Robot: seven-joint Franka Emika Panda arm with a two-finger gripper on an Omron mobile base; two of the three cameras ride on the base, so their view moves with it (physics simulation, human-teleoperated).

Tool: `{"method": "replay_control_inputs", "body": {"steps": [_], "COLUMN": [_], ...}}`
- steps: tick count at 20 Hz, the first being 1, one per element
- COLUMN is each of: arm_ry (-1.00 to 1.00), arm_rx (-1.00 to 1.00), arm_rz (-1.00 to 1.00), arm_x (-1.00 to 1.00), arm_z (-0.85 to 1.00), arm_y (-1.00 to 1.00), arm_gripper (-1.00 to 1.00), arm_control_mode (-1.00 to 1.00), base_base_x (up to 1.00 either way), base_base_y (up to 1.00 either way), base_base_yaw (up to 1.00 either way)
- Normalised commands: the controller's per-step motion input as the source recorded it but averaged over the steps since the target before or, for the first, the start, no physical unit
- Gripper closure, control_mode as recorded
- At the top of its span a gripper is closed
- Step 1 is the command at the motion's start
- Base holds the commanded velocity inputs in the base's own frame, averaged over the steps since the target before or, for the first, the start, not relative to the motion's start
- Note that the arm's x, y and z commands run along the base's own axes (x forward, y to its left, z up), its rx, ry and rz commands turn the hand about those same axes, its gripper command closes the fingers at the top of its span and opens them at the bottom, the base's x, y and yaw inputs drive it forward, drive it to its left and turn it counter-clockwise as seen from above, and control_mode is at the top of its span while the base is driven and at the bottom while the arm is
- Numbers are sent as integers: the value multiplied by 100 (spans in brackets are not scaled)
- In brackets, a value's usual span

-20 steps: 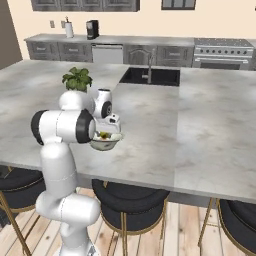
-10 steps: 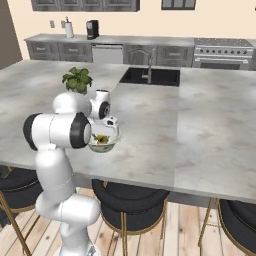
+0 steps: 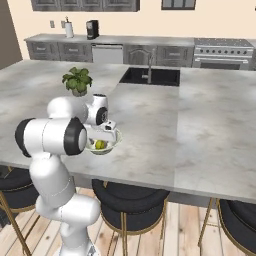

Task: Take the fruits from the plate on the dining counter and place two fruits in each bowl.

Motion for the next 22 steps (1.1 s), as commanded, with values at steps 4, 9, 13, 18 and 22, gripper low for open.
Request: {"method": "replay_control_inputs", "body": {"steps": [4, 9, 13, 18, 22], "arm_ry": [0, 0, -1, -1, -7], "arm_rx": [0, 0, 0, 0, 0], "arm_rz": [0, -1, 2, 0, 0], "arm_x": [0, -21, -81, -100, -100], "arm_z": [12, 78, 100, 98, 68], "arm_y": [0, 0, 0, -2, -21], "arm_gripper": [-100, -100, -100, -100, -100], "arm_control_mode": [-100, -100, -100, -100, -100], "base_base_x": [0, 0, 0, 0, 0], "base_base_y": [0, 0, 0, 0, 0], "base_base_yaw": [0, 0, 0, 0, 0]}}
